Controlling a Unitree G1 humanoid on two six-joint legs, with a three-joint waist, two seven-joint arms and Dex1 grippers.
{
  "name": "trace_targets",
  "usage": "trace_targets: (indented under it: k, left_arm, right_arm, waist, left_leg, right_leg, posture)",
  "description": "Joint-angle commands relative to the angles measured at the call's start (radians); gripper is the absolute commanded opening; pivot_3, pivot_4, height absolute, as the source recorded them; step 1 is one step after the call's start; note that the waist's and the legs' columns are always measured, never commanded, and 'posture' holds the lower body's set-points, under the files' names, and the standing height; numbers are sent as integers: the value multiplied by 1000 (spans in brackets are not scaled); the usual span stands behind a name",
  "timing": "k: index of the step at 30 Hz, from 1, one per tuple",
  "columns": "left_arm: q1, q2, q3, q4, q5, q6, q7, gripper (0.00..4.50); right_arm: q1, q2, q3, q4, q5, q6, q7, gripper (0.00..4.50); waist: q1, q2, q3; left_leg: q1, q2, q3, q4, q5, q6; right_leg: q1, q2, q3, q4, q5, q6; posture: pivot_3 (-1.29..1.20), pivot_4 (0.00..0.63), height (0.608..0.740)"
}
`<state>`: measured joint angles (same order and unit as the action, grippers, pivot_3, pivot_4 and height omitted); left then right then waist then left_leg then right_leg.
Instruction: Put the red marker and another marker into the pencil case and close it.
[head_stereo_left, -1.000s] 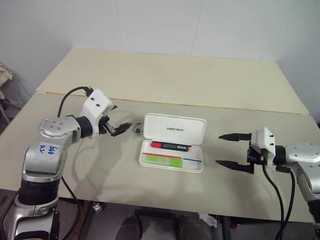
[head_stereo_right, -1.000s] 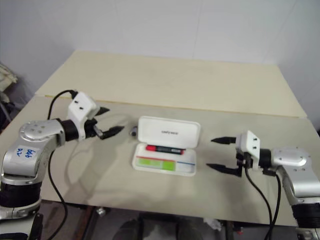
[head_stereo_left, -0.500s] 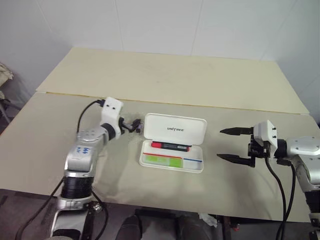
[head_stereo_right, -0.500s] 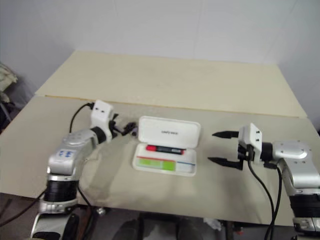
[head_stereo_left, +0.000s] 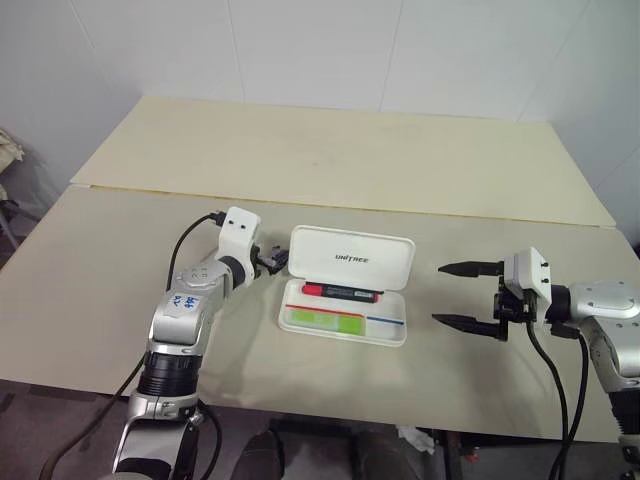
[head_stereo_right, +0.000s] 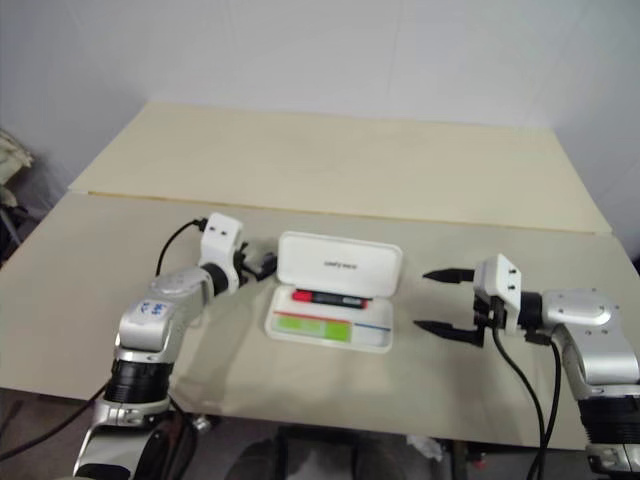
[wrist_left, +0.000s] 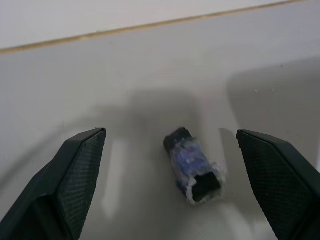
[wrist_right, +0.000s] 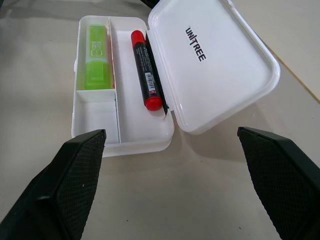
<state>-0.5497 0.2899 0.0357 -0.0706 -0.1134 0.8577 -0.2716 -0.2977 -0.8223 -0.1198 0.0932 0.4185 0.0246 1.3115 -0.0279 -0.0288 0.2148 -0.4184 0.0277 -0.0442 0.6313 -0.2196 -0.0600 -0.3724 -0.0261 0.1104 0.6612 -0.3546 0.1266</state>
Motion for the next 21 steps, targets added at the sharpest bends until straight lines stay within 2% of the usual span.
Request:
trace_targets:
  k: [1, 10, 11, 14, 21]
  left_arm:
    - [-6, 5, -13, -23, 11, 14, 16, 4459]
    - [-56, -41, 36, 42, -27, 85, 54, 4459]
    - [-59, -44, 37, 43, -26, 81, 56, 4058]
    - [-62, -48, 32, 49, -20, 70, 55, 3242]
    - [-69, -43, 19, 53, -15, 63, 51, 846]
  right_arm:
    - [-13, 6, -10, -18, 4, -11, -10, 4500]
    - [-29, 27, 0, -10, -10, -23, -15, 4500]
    - [-29, 28, -1, -10, -11, -23, -16, 4500]
    - [-26, 31, -4, -9, -14, -27, -19, 4500]
    - [-15, 29, -14, -9, -20, -35, -32, 4500]
  waist:
    - [0, 0, 0]
    - [0, 0, 0]
    - [0, 0, 0]
    - [0, 0, 0]
    - [0, 0, 0]
  left_leg:
    - [0, 0, 0, 0, 0, 0]
    - [0, 0, 0, 0, 0, 0]
    - [0, 0, 0, 0, 0, 0]
    - [0, 0, 0, 0, 0, 0]
    - [0, 0, 0, 0, 0, 0]
  right_leg:
    - [0, 0, 0, 0, 0, 0]
    - [0, 0, 0, 0, 0, 0]
    - [0, 0, 0, 0, 0, 0]
    - [0, 0, 0, 0, 0, 0]
    - [0, 0, 0, 0, 0, 0]
  posture:
    - [0, 150, 740]
    - [0, 150, 740]
    - [0, 150, 740]
    - [0, 150, 740]
    - [0, 150, 740]
